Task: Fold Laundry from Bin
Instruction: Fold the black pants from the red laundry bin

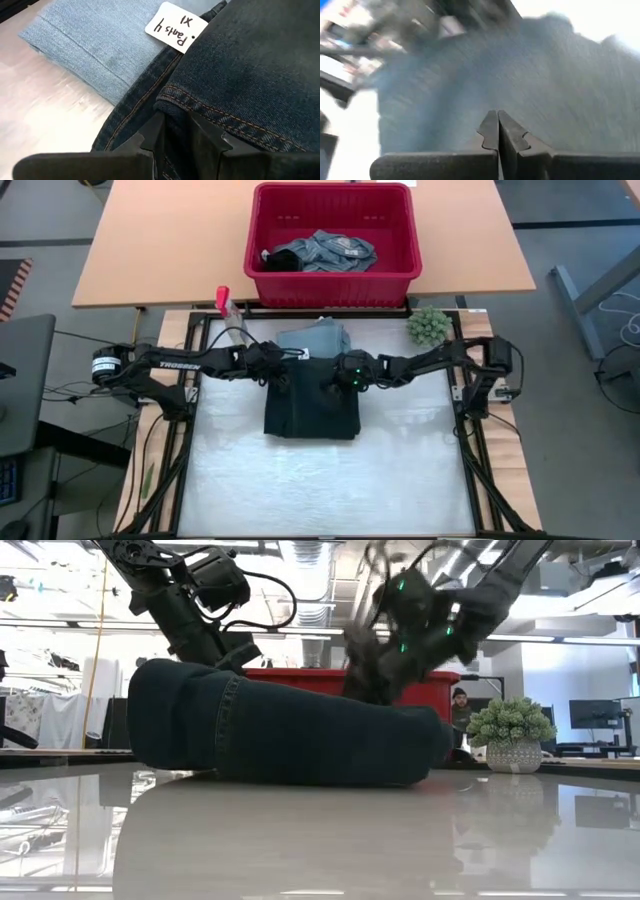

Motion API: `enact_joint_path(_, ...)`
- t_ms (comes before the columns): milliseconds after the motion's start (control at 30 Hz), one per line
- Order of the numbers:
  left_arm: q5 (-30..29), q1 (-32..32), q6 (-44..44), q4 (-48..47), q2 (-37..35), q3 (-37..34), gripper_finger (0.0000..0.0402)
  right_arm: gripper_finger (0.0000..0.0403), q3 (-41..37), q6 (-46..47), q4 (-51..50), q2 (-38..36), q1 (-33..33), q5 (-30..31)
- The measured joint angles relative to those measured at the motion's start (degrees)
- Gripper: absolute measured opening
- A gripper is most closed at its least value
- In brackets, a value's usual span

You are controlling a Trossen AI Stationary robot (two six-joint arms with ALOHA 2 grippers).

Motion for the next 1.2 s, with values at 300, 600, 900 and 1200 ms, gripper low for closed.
enact_joint_path(300, -0.72, 0.0, -0.06, 0.35, 0.0, 0.0, 0.0066, 0.002, 3.5, -8.92, 0.87, -11.5, 4.57, 10.48)
enact_joint_path(600, -0.9, -0.02, 0.5, 0.37, 0.0, 0.0, 0.0066, 0.002, 3.48, -7.27, 1.49, 3.04, 8.3, 8.05)
enact_joint_path(900, 2.17, 0.04, 4.31, -3.69, -3.64, 3.24, 0.0069, 0.002, 3.74, 0.99, -0.63, 7.94, 7.44, 4.47)
enact_joint_path(1200, 5.22, -2.06, 5.44, -3.28, -19.06, 6.51, 0.0112, 0.002, 3.52, 2.49, -2.82, 3.7, 5.74, 4.11)
